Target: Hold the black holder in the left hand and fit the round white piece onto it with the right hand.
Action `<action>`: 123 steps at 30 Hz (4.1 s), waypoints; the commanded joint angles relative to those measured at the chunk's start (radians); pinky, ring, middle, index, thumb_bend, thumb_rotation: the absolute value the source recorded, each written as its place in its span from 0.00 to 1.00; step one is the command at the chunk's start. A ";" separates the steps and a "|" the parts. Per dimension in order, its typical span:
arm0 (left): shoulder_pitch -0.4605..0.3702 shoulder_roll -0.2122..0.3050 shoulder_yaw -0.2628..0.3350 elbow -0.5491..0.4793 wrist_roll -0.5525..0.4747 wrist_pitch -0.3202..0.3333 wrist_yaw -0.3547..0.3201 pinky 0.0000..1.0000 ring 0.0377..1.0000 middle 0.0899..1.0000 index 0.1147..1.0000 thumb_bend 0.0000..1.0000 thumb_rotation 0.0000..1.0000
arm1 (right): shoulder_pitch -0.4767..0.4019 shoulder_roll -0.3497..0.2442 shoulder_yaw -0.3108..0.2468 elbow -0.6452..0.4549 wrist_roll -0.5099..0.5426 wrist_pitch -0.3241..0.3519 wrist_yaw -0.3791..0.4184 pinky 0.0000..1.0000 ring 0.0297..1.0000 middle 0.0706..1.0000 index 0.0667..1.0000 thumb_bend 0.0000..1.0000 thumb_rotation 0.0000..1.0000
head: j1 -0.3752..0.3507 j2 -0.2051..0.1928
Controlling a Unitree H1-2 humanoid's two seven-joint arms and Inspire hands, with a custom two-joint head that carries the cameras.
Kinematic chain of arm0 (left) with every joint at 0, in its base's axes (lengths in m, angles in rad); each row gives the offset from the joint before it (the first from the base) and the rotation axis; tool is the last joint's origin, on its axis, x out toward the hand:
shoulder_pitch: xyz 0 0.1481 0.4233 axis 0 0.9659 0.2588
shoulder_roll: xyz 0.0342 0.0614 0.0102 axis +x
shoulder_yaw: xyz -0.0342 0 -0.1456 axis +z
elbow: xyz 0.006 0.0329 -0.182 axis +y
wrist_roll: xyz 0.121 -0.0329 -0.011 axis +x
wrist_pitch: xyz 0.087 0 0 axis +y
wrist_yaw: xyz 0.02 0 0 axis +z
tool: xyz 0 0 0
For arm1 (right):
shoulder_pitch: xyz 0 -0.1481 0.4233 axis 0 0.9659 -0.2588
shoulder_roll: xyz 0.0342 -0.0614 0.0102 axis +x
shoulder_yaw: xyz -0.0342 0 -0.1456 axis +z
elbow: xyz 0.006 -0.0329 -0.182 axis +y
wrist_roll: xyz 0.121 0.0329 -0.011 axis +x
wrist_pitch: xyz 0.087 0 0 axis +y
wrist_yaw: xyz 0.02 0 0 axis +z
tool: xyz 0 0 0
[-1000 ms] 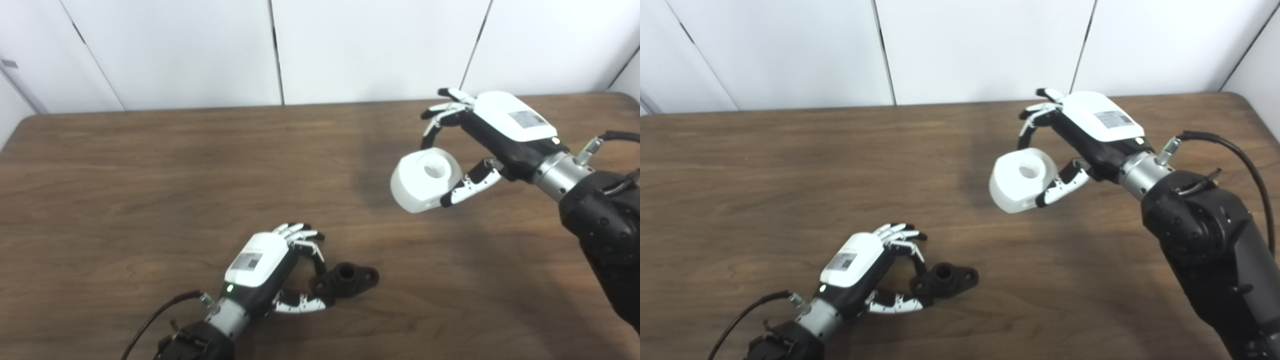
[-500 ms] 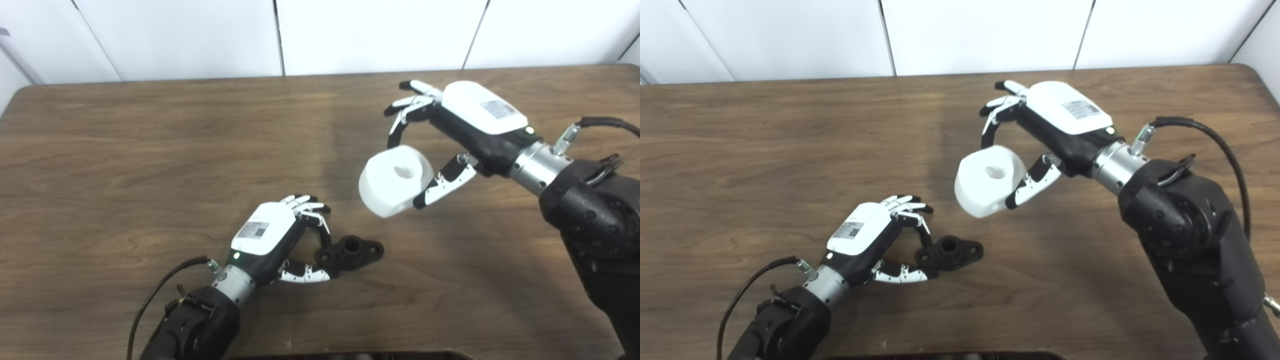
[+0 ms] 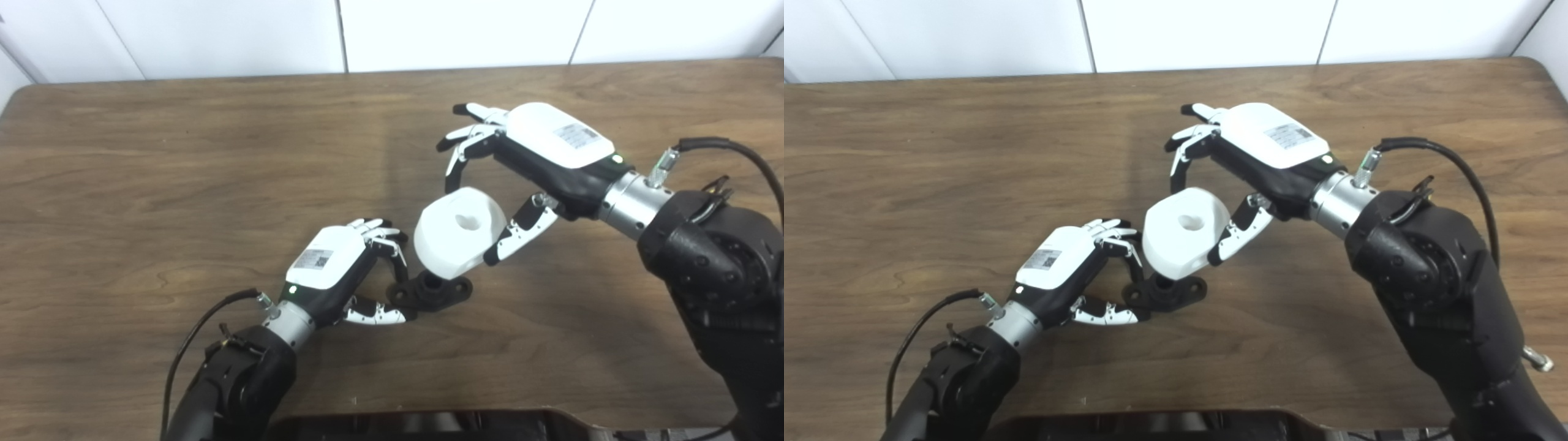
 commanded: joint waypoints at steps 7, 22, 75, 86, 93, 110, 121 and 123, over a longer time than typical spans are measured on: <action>0.002 0.005 -0.005 0.007 0.002 0.031 -0.049 0.91 0.91 0.81 0.42 0.52 0.05 | -0.052 0.003 -0.014 -0.055 0.003 0.007 0.040 0.94 0.98 0.82 0.45 0.52 0.14 | 0.000 0.013; 0.002 -0.002 -0.002 -0.011 0.004 0.047 -0.068 0.91 0.91 0.81 0.42 0.52 0.05 | -0.008 0.016 0.009 -0.035 0.003 -0.030 0.046 0.99 0.97 0.81 0.45 0.52 0.14 | 0.007 0.023; -0.001 -0.013 -0.011 -0.041 0.028 0.063 -0.092 0.90 0.91 0.81 0.42 0.52 0.06 | 0.108 0.075 0.076 0.002 -0.072 -0.108 0.007 1.00 0.97 0.81 0.45 0.52 0.14 | 0.014 0.039; -0.001 -0.016 -0.011 -0.047 0.029 0.067 -0.098 0.91 0.91 0.81 0.42 0.52 0.06 | 0.115 0.075 0.094 0.006 -0.077 -0.105 0.024 0.99 0.98 0.82 0.45 0.52 0.14 | 0.010 0.039; 0.000 -0.018 -0.010 -0.042 0.021 0.063 -0.090 0.91 0.91 0.81 0.42 0.52 0.05 | 0.119 0.067 0.079 0.024 -0.058 -0.119 -0.002 0.98 0.98 0.82 0.45 0.52 0.13 | 0.003 0.035; 0.002 -0.021 -0.009 -0.039 0.025 0.059 -0.082 0.90 0.91 0.81 0.42 0.52 0.05 | 0.101 0.067 0.060 0.020 -0.088 -0.095 0.038 1.00 1.00 0.84 0.60 1.00 0.34 | 0.003 0.030; 0.004 -0.012 -0.005 -0.034 0.021 0.051 -0.082 0.90 0.91 0.81 0.42 0.52 0.05 | 0.100 0.082 0.050 0.021 -0.084 -0.123 0.012 1.00 0.99 0.83 0.61 1.00 0.32 | 0.002 0.028; 0.004 -0.011 -0.005 -0.033 0.022 0.050 -0.083 0.90 0.90 0.81 0.42 0.52 0.05 | 0.101 0.082 0.048 0.018 -0.078 -0.133 0.004 1.00 0.99 0.83 0.61 1.00 0.32 | 0.002 0.028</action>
